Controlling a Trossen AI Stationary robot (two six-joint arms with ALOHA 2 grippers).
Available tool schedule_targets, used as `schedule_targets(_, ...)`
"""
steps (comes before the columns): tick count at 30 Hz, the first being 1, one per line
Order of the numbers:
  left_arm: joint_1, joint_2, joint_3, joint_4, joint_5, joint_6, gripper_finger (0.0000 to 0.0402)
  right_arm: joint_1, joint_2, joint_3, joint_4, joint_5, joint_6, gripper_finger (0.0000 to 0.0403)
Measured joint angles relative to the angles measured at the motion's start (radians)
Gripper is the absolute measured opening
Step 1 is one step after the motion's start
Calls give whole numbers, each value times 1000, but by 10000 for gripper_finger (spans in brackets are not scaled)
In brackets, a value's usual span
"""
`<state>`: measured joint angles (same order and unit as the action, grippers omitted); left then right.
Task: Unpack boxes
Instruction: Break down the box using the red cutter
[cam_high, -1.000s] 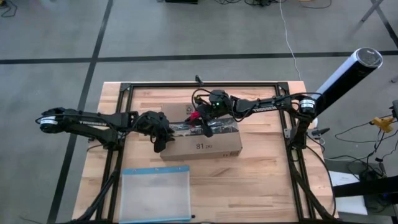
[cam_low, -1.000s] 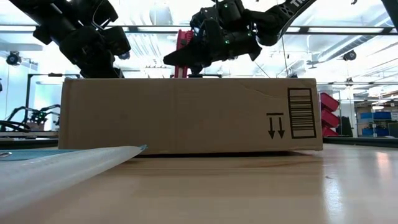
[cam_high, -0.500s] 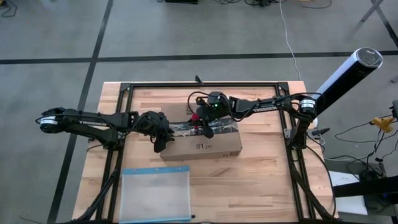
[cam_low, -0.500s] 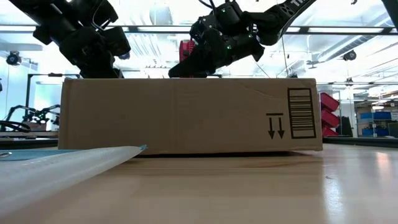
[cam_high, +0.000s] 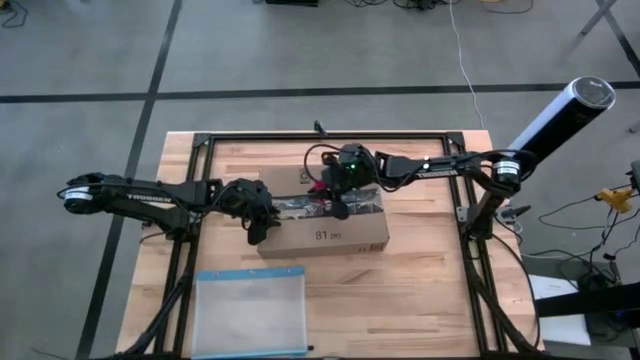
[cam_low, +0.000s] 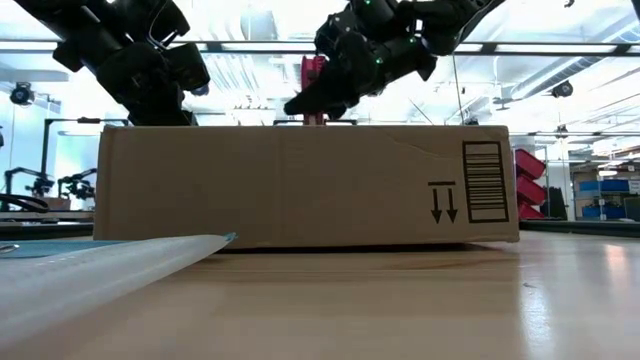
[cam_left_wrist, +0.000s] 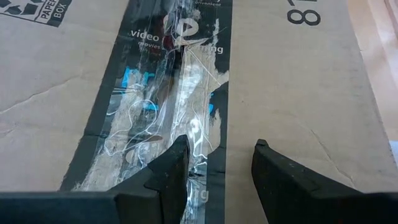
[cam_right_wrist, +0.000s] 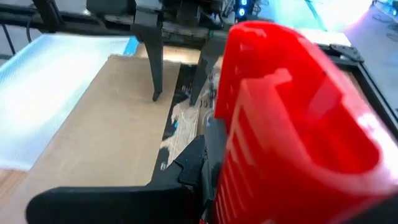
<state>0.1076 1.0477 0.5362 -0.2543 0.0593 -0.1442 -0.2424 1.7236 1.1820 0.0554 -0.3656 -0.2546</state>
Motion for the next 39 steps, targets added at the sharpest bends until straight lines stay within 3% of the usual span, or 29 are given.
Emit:
schedule_targets(25, 0, -1, 1, 35, -32, 24, 156, 6, -20, -21, -58, 1, 48, 30)
schedule_targets(32, 1, -2, 36, 56, -154, 105, 156, 6, -20, -21, -54, 0, 45, 30)
schedule_targets(39, 1, 1, 39, 148, -182, 206, 156, 6, -20, -21, -44, 1, 43, 30)
